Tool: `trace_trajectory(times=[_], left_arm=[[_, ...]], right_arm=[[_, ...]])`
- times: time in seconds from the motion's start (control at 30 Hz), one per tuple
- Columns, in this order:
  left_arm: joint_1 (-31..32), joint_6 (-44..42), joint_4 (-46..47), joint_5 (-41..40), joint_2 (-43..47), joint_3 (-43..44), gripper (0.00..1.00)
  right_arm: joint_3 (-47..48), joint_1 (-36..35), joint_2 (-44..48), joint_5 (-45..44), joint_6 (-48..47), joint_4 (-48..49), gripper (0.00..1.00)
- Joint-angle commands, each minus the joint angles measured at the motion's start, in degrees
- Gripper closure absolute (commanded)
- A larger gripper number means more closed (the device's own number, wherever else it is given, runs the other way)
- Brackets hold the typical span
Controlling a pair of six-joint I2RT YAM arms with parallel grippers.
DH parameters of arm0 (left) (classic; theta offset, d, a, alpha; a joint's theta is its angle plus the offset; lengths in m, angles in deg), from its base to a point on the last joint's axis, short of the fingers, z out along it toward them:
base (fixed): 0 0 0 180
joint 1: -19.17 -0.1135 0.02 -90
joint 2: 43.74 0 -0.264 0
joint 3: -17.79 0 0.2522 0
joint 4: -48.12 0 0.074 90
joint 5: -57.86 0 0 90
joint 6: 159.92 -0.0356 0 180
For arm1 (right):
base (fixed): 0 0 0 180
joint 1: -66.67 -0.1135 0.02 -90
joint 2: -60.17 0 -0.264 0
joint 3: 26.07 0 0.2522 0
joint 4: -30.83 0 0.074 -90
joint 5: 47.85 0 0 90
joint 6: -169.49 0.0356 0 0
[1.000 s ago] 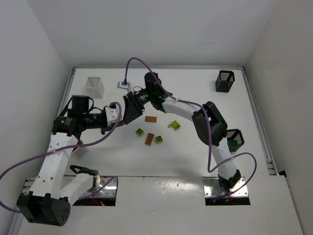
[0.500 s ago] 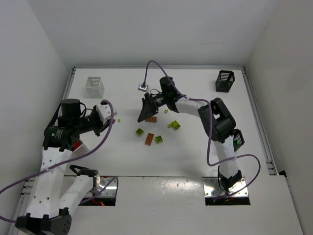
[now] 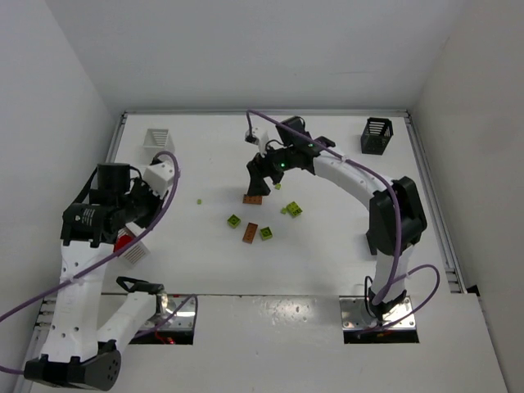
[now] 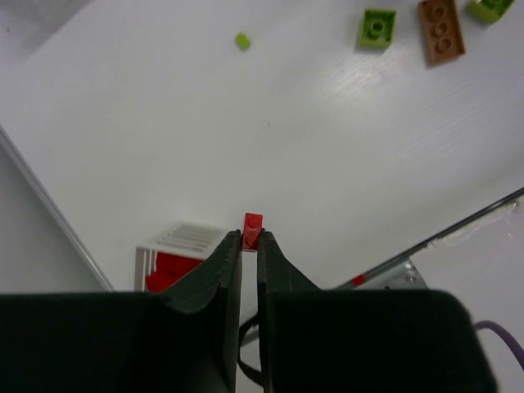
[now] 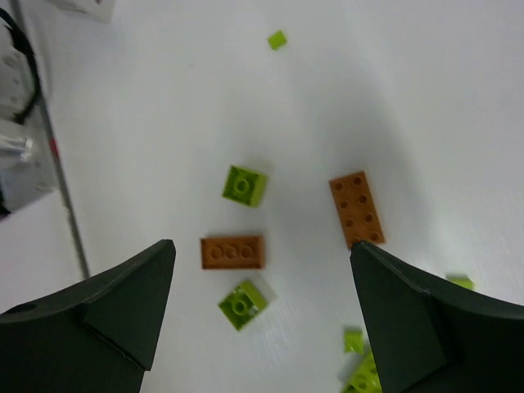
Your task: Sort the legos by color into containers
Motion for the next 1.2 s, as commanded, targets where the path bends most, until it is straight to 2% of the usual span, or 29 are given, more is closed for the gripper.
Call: trace_trajectory(times=[0.0,0.23,0.33,0.43,0.6,0.73,0.93,0.97,1.1,1.17], left_arm=[[-0.9,2.3,-7.8,-6.9,1.7,0.6,1.00],[-0.9,2.3,-9.1,-17.8,3.8,-1.1,1.00],[-0.9,2.3,-9.7,-20.0,3.8,-2.6,1.00],[-0.9,2.3,-9.7,-21.9,1.6,-6.3,1.00],[-0.9,3.4,-9.7,-22.5,-4.2,-7.4,1.00],[-4.5,2.9,-9.7,-22.5,-8.9,-7.4,1.00],[-14.8,-0.1,-8.4,-22.5,-13.7,-6.7,1.00],[-17.6,-1.3,-7.7,-23.2,-13.7,-6.0,1.00],[-22.7,-3.9,-7.0,-22.6,-16.8,-6.0,0.97],[-24.1,-4.5,-5.0,-22.1,-17.5,-6.0,0.93]], right_arm=[[-2.0,0.3,3.1,-4.8,-9.7,-4.4,0.12],[-3.2,0.3,5.0,-5.9,-12.2,-5.4,0.12],[-4.4,0.3,6.1,-5.9,-13.6,-5.4,0.12],[-4.4,0.3,6.1,-5.9,-14.3,-5.9,0.12],[-4.4,0.3,6.1,-5.9,-14.9,-6.5,0.12],[-5.0,0.8,6.7,-5.9,-16.2,-7.2,0.12],[-6.3,0.8,7.3,-5.9,-16.2,-7.9,0.12],[-6.3,0.8,7.9,-5.9,-16.2,-7.4,0.12],[-6.8,0.8,7.9,-5.4,-16.2,-7.3,0.12],[-6.8,0.8,7.9,-4.9,-16.2,-6.7,0.12]])
